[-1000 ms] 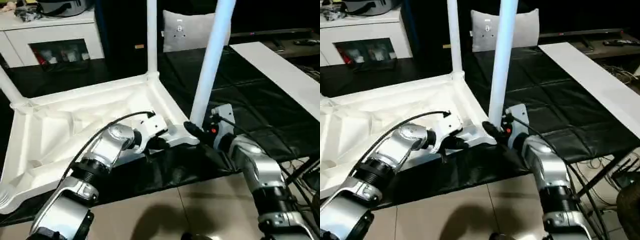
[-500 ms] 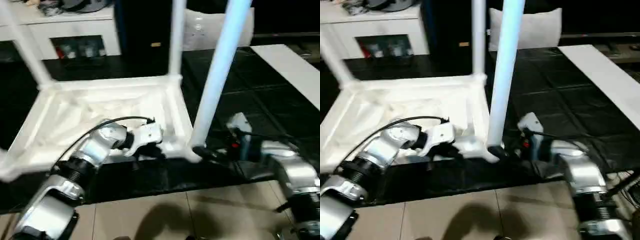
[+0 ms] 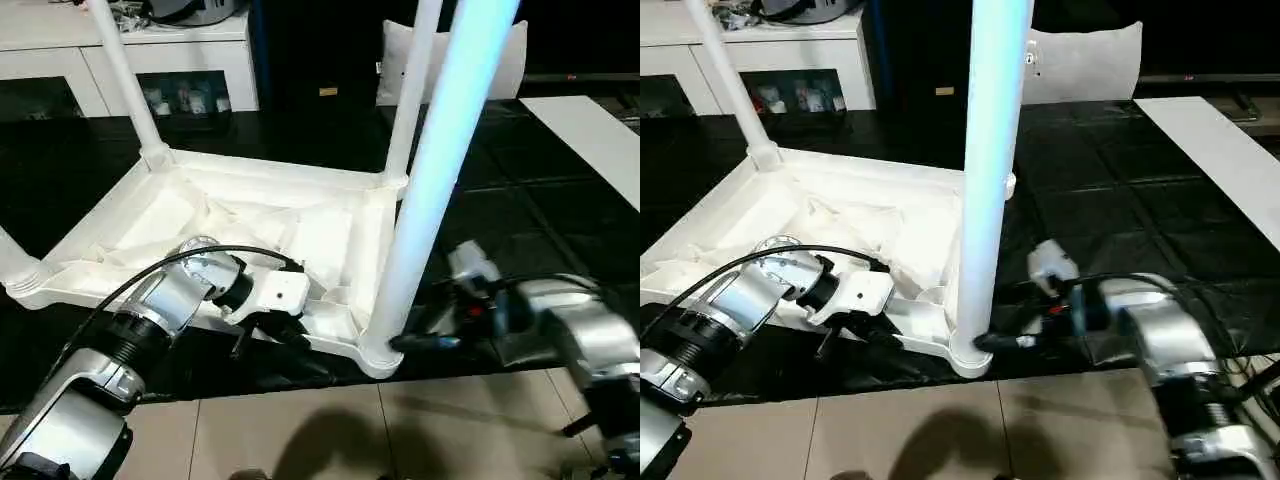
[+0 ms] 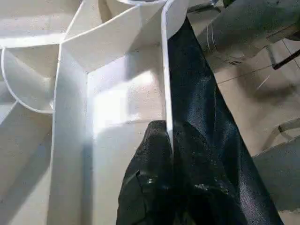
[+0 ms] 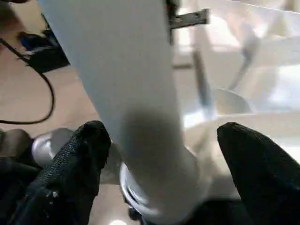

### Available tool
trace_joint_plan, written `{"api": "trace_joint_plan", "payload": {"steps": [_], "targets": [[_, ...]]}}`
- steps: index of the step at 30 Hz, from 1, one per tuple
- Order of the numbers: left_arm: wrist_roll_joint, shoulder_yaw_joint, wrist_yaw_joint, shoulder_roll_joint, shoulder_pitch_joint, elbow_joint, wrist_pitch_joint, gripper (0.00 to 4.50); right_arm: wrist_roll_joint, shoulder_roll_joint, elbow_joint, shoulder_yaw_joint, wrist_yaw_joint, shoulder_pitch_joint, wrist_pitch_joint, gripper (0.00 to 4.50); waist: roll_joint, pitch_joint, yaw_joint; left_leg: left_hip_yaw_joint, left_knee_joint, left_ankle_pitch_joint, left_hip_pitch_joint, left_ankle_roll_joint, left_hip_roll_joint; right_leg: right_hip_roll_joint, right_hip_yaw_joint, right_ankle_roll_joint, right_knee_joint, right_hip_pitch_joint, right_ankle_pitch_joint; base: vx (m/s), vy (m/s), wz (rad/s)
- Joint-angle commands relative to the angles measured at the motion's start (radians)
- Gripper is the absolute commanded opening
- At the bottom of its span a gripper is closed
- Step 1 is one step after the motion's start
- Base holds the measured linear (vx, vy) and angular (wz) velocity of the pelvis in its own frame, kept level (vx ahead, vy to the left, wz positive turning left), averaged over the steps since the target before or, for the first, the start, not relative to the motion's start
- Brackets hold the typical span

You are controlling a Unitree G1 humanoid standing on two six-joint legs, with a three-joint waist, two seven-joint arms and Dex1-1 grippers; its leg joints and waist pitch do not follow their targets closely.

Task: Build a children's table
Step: Rotate leg to tighten

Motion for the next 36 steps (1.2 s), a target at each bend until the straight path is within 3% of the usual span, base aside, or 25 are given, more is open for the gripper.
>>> {"api": "trace_joint_plan", "payload": {"steps": [1, 3, 6, 12, 16, 17, 19, 21, 22, 23, 24, 25, 26, 27, 28, 29, 30, 31, 32, 33, 34, 35, 36], "targets": [[0.021, -0.052, -0.038, -0.006, 0.010, -0.024, -0.013, 0.00, 0.008, -0.001, 0.009, 0.017, 0.028, -0.017, 0.010, 3.71, -0.018, -0.073, 0.000, 0.009, -0.062, -0.152, -0.003, 0.084, 0.018, -0.061, 0.053, -0.053, -0.074, 0.061, -0.470, 0.000, 0.000, 0.00], [0.022, -0.052, -0.038, -0.009, 0.008, -0.016, -0.024, 0.00, 0.002, 0.000, 0.021, 0.034, 0.050, -0.024, 0.015, 3.30, -0.018, -0.075, 0.001, 0.008, -0.062, -0.141, -0.007, 0.089, 0.019, -0.061, 0.054, -0.059, -0.069, 0.062, -0.446, 0.000, 0.000, 0.00], [0.025, -0.051, -0.029, -0.011, 0.006, -0.009, -0.030, 0.00, 0.001, -0.003, 0.026, 0.037, 0.055, -0.027, 0.013, 3.23, -0.017, -0.075, 0.004, 0.008, -0.063, -0.134, -0.006, 0.091, 0.020, -0.062, 0.056, -0.066, -0.067, 0.062, -0.433, 0.000, 0.000, 0.00], [0.021, -0.036, -0.012, -0.016, 0.008, 0.009, -0.007, 0.00, 0.034, -0.005, 0.006, 0.034, 0.077, -0.017, 0.050, 2.49, -0.016, -0.075, 0.014, 0.010, -0.062, -0.132, -0.004, 0.087, 0.019, -0.061, 0.056, -0.054, -0.070, 0.061, -0.455, 0.000, 0.000, 0.00], [-0.024, 0.009, 0.017, -0.048, 0.009, -0.012, 0.164, 0.00, 0.010, 0.055, -0.030, 0.026, -0.079, 0.003, 0.092, 2.38, -0.015, -0.072, 0.016, 0.009, -0.064, -0.131, -0.004, 0.077, 0.019, -0.061, 0.055, -0.054, -0.072, 0.060, -0.454, 0.000, 0.000, 0.00], [-0.024, 0.009, 0.017, -0.048, 0.009, -0.012, 0.164, 0.00, 0.010, 0.055, -0.030, 0.026, -0.079, 0.003, 0.092, 2.22, -0.014, -0.071, 0.013, 0.010, -0.064, -0.145, -0.002, 0.070, 0.017, -0.061, 0.053, -0.049, -0.076, 0.059, -0.475, 0.000, 0.000, 0.00], [-0.033, 0.043, 0.086, -0.081, 0.000, -0.002, 0.236, 0.00, -0.038, 0.113, -0.015, 0.015, -0.232, -0.008, 0.112, 2.17, -0.016, -0.062, 0.002, 0.010, -0.063, -0.181, -0.001, 0.056, 0.008, -0.058, 0.044, -0.018, -0.090, 0.057, -0.547, 0.000, 0.000, 0.00], [-0.039, 0.077, 0.169, -0.118, -0.011, 0.014, 0.295, 0.00, -0.059, 0.191, 0.019, -0.022, -0.414, -0.039, 0.159, 2.11, -0.015, -0.051, -0.023, 0.008, -0.055, -0.233, 0.008, 0.035, -0.005, -0.055, 0.023, 0.030, -0.112, 0.049, -0.645, 0.000, 0.000, 0.00], [-0.045, 0.094, 0.203, -0.134, -0.013, 0.012, 0.330, 0.00, -0.071, 0.234, 0.039, -0.040, -0.512, -0.057, 0.177, 2.11, -0.016, -0.048, -0.044, 0.003, -0.046, -0.275, 0.008, 0.028, -0.012, -0.050, -0.002, 0.075, -0.131, 0.050, -0.700, 0.000, 0.000, 0.00], [-0.049, 0.104, 0.223, -0.144, -0.013, 0.005, 0.357, 0.00, -0.079, 0.260, 0.047, -0.052, -0.573, -0.067, 0.190, 2.09, -0.007, -0.050, -0.066, -0.004, -0.045, -0.307, 0.013, 0.024, -0.006, -0.051, -0.015, 0.095, -0.140, 0.055, -0.691, 0.000, 0.000, 0.00], [-0.050, 0.106, 0.226, -0.145, -0.012, 0.003, 0.363, 0.00, -0.081, 0.265, 0.048, -0.053, -0.584, -0.069, 0.191, 2.08, -0.003, -0.050, -0.079, -0.011, -0.049, -0.327, 0.005, 0.025, 0.000, -0.047, -0.027, 0.105, -0.141, 0.066, -0.676, 0.000, 0.000, 0.00], [-0.042, 0.124, 0.279, -0.161, -0.010, -0.016, 0.413, 0.00, -0.106, 0.321, 0.060, -0.067, -0.704, -0.086, 0.207, 2.08, 0.022, -0.045, -0.104, -0.035, -0.077, -0.437, 0.001, 0.036, 0.042, -0.047, -0.033, 0.097, -0.124, 0.092, -0.611, -0.060, 0.014, -0.17], [-0.036, 0.129, 0.300, -0.166, -0.010, -0.019, 0.424, 0.00, -0.113, 0.339, 0.063, -0.071, -0.740, -0.091, 0.214, 2.08, 0.044, -0.042, -0.093, -0.086, -0.156, -0.625, -0.042, 0.030, 0.130, -0.054, 0.039, 0.030, 0.070, 0.142, -0.383, -0.060, 0.014, -0.17], [-0.020, 0.142, 0.361, -0.179, -0.014, -0.019, 0.437, 0.00, -0.121, 0.383, 0.078, -0.085, -0.816, -0.104, 0.210, 2.08, 0.034, -0.037, -0.097, -0.084, -0.172, -0.678, -0.029, 0.020, 0.132, -0.055, 0.072, 0.000, 0.087, 0.118, -0.246, 0.000, 0.000, 0.00], [-0.008, 0.155, 0.413, -0.192, -0.019, -0.015, 0.446, 0.00, -0.121, 0.417, 0.090, -0.101, -0.866, -0.113, 0.203, 2.08, -0.004, -0.042, -0.114, -0.041, -0.124, -0.658, 0.043, 0.003, 0.050, -0.054, 0.095, -0.052, 0.015, 0.052, -0.280, 0.000, 0.000, 0.00], [-0.005, 0.163, 0.437, -0.198, -0.022, -0.011, 0.448, 0.00, -0.115, 0.431, 0.096, -0.109, -0.880, -0.117, 0.201, 2.08, -0.030, -0.031, -0.105, -0.013, -0.031, -0.430, 0.037, -0.021, -0.043, -0.083, 0.063, 0.030, -0.093, 0.031, -0.802, 0.000, 0.000, 0.00], [-0.003, 0.179, 0.479, -0.212, -0.029, -0.003, 0.448, 0.00, -0.113, 0.457, 0.107, -0.127, -0.915, -0.123, 0.191, 2.08, -0.049, -0.038, -0.097, 0.000, 0.011, -0.304, 0.035, 0.002, -0.058, -0.096, 0.063, 0.090, -0.117, 0.022, -0.927, 0.006, -0.052, -0.14], [-0.002, 0.195, 0.527, -0.229, -0.041, 0.013, 0.431, 0.00, -0.122, 0.486, 0.133, -0.146, -0.964, -0.132, 0.146, 2.62, -0.052, -0.048, -0.080, -0.008, -0.011, -0.146, -0.018, 0.036, -0.049, -0.108, 0.077, 0.106, -0.094, 0.065, -0.897, -0.007, -0.062, -0.19], [0.000, 0.198, 0.540, -0.234, -0.045, 0.018, 0.425, 0.00, -0.129, 0.492, 0.143, -0.147, -0.979, -0.135, 0.125, 2.62, -0.030, -0.063, -0.062, -0.015, -0.044, -0.074, -0.035, 0.033, -0.031, -0.087, 0.076, 0.084, -0.076, 0.076, -0.727, -0.007, -0.062, -0.19], [0.000, 0.198, 0.540, -0.234, -0.045, 0.018, 0.425, 0.00, -0.129, 0.492, 0.143, -0.147, -0.979, -0.135, 0.125, 2.75, -0.026, -0.065, -0.061, -0.020, -0.053, -0.056, -0.037, 0.034, -0.022, -0.075, 0.075, 0.054, -0.066, 0.073, -0.618, 0.000, 0.000, 0.00], [0.005, 0.196, 0.547, -0.234, -0.051, 0.031, 0.384, 0.00, -0.123, 0.500, 0.146, -0.157, -0.989, -0.133, 0.105, 2.82, -0.018, -0.062, -0.063, -0.021, -0.061, -0.072, -0.030, 0.034, -0.013, -0.057, 0.072, -0.004, -0.058, 0.063, -0.474, 0.000, 0.000, 0.00], [0.006, 0.195, 0.545, -0.231, -0.053, 0.036, 0.376, 0.00, -0.121, 0.500, 0.143, -0.161, -0.991, -0.131, 0.102, 2.93, -0.021, -0.058, -0.068, -0.016, -0.060, -0.095, -0.024, 0.034, -0.015, -0.047, 0.070, -0.021, -0.061, 0.057, -0.460, 0.000, 0.000, 0.00], [0.012, 0.191, 0.542, -0.225, -0.052, 0.034, 0.358, 0.00, -0.121, 0.497, 0.130, -0.164, -0.993, -0.125, 0.094, 3.04, -0.018, -0.059, -0.070, -0.017, -0.063, -0.131, -0.020, 0.032, -0.012, -0.047, 0.069, -0.053, -0.055, 0.064, -0.447, 0.000, 0.000, 0.00]]}}
